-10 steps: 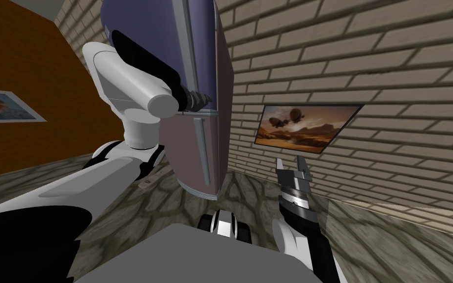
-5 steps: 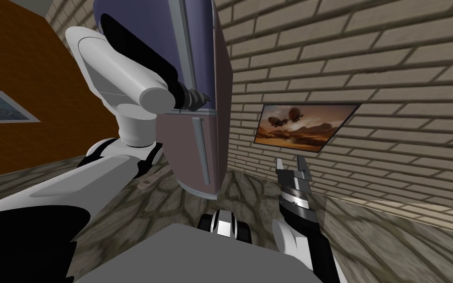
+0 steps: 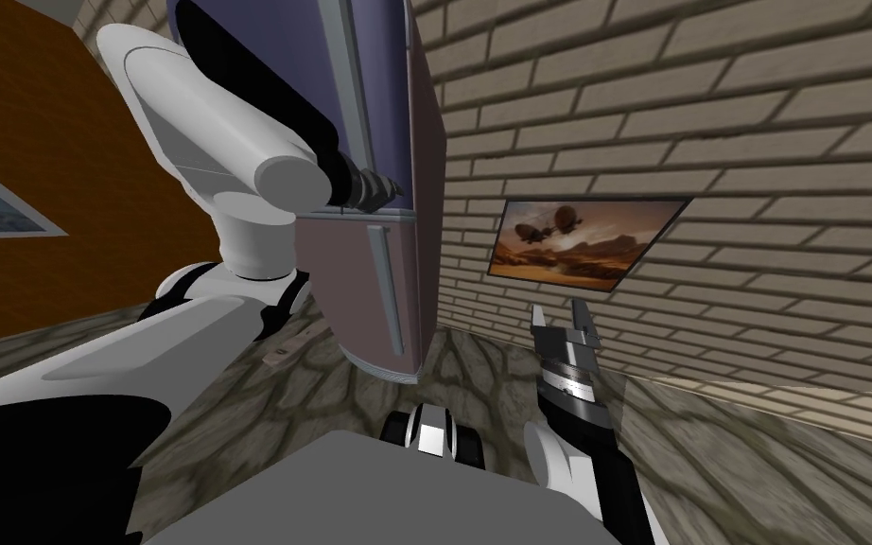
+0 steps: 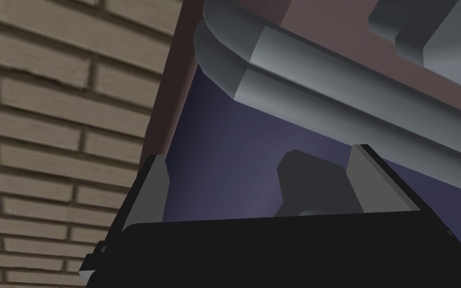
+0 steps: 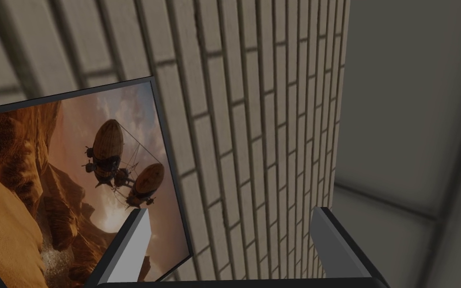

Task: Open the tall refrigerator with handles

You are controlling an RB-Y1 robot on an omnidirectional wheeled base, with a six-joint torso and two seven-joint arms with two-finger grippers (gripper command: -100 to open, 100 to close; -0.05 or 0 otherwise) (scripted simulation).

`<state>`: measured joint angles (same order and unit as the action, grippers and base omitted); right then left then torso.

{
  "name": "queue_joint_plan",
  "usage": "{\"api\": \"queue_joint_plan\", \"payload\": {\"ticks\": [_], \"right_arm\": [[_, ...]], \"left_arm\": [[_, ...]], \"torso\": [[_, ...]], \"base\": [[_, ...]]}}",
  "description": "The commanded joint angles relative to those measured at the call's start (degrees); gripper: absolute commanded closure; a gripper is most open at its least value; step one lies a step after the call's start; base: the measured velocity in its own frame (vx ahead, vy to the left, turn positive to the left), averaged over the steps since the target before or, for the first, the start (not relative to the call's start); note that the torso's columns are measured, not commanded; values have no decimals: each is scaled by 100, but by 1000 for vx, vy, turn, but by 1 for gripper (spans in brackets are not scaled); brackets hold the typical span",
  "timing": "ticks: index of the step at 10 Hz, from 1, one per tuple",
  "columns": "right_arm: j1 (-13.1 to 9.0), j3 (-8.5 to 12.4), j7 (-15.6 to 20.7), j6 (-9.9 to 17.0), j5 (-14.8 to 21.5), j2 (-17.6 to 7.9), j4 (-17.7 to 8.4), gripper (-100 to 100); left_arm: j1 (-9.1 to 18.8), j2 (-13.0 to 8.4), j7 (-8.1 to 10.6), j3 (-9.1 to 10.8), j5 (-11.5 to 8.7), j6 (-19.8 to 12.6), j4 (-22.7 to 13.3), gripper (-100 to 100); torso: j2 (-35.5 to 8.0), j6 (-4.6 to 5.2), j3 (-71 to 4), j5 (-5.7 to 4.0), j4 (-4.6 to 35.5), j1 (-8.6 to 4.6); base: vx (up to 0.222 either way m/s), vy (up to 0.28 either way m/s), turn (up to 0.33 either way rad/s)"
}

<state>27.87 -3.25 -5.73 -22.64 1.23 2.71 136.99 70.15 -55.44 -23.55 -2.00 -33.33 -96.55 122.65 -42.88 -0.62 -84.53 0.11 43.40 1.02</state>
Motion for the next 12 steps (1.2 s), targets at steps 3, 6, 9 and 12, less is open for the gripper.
{"api": "queue_joint_plan", "payload": {"ticks": [3,6,9,12], "right_arm": [[0,0,0,0,0,0,0,0],[0,0,0,0,0,0,0,0],[0,0,0,0,0,0,-1,0],[0,1,0,0,0,0,0,0]], "left_arm": [[179,-140,-37,86,69,-18,-40,-100],[179,-140,-37,86,69,-18,-40,-100],[237,-82,-11,-63,-131,-294,13,-100],[152,26,19,-92,-282,-238,34,100]], "torso": [[-4,0,2,4,-1,10],[-8,-2,8,5,-3,5],[-7,19,23,4,-36,-28],[33,65,6,-26,-83,-106]], "base": [[-1,-2,2],[2,3,3],[36,-18,-44],[-5,30,5]]}}
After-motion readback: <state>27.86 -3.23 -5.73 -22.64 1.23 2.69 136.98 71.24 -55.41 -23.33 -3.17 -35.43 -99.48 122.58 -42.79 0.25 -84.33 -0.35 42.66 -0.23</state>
